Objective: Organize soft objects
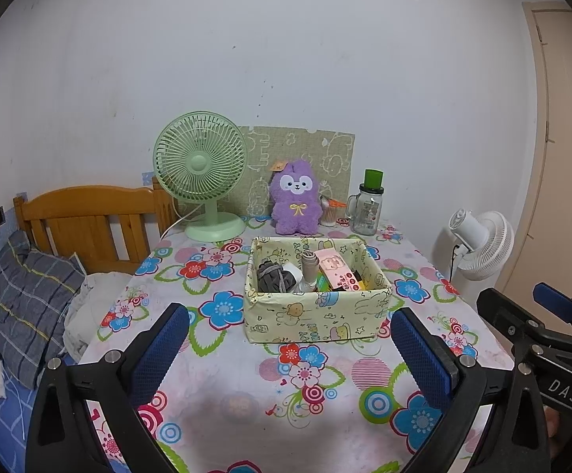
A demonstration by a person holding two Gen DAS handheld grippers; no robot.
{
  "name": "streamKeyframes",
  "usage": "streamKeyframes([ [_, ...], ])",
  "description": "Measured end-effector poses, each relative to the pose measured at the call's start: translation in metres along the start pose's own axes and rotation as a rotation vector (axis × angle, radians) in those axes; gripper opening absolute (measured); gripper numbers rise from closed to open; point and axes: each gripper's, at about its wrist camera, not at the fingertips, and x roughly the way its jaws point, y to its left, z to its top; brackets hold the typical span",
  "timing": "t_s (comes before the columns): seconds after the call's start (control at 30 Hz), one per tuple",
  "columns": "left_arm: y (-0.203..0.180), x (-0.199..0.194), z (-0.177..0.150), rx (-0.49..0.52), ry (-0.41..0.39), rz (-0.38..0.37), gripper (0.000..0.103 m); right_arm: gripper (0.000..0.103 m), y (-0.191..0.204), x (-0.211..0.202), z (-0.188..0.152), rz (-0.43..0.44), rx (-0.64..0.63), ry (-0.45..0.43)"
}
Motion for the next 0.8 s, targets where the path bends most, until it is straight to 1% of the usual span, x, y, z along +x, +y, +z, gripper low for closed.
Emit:
streamKeyframes([
  [0.37,0.000,0.000,0.000,0.008,-0.003,0.001,0.103,0.101,-0.003,-0.002,0.001,-0.002,0.005,-0.003],
  [0.8,-0.011,-0.008,-0.002,0.040,-0.013,0.010,0.103,0.101,-0.006,-0.004,0.001,-0.003,0.013,-0.006],
])
